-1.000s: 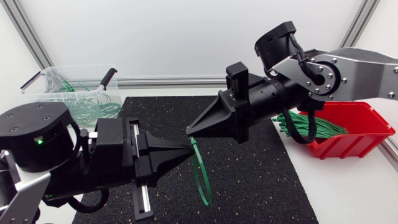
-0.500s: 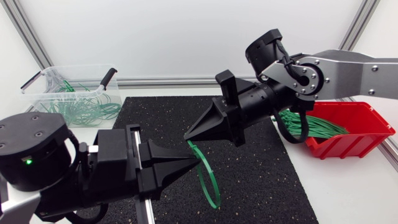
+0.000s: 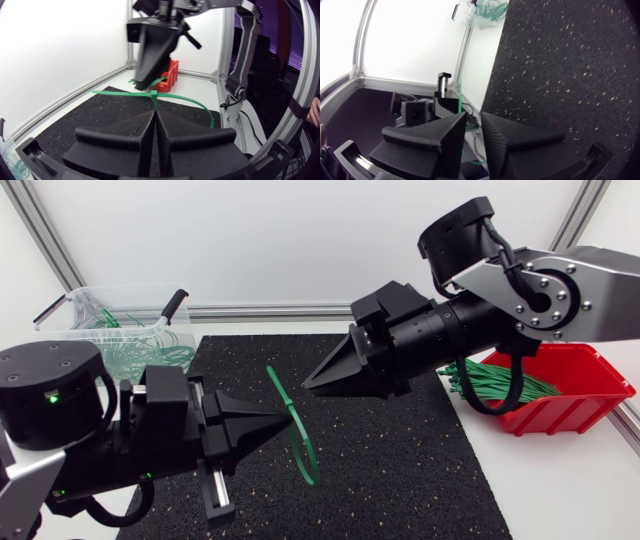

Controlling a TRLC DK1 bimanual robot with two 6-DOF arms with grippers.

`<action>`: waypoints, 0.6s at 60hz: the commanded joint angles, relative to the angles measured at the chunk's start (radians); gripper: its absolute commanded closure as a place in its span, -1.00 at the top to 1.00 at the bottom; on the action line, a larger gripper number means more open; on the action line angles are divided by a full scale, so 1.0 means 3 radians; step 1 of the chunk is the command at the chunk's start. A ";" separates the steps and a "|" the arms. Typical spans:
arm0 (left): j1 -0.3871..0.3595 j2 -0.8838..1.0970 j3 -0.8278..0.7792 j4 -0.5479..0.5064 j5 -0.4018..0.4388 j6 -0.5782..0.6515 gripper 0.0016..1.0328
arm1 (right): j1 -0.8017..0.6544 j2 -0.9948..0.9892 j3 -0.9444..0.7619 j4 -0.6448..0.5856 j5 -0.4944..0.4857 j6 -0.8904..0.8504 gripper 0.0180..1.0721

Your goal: Take a green cable tie from the red box, thread the tail through the head to close it, then place it in the transparent bin on the left.

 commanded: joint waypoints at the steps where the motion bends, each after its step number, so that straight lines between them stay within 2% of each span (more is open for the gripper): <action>1: 0.0324 0.0057 0.0147 -0.0058 0.0039 -0.0057 -0.92 | 0.0115 -0.0056 -0.0186 -0.0006 0.0440 -0.0333 0.49; 5: 0.0651 0.0154 0.0260 -0.0186 0.0039 -0.0052 -0.92 | 0.0109 -0.0020 -0.0227 -0.0006 0.0706 -0.0501 0.90; 6: 0.0718 0.0180 0.0285 -0.0222 0.0039 -0.0052 -0.92 | 0.0104 0.0011 -0.0227 -0.0006 0.0762 -0.0542 0.93; 10: 0.1045 0.0287 0.0408 -0.0324 0.0039 -0.0042 -0.92 | 0.0079 0.0067 -0.0243 0.0025 0.1130 -0.0701 0.93; 17: 0.1592 0.0461 0.0577 -0.0324 -0.0145 0.0045 -0.91 | 0.0053 0.0149 -0.0314 0.0168 0.1738 -0.0916 0.93; 26: 0.2252 0.0737 0.1032 -0.0329 -0.0293 0.0076 -0.92 | 0.0084 0.0072 -0.0442 0.0286 0.2071 -0.0967 0.93; 36: 0.2671 0.1192 0.1727 -0.0345 -0.0580 -0.0032 -0.92 | 0.0186 -0.0209 -0.0631 0.0455 0.2475 -0.1079 0.93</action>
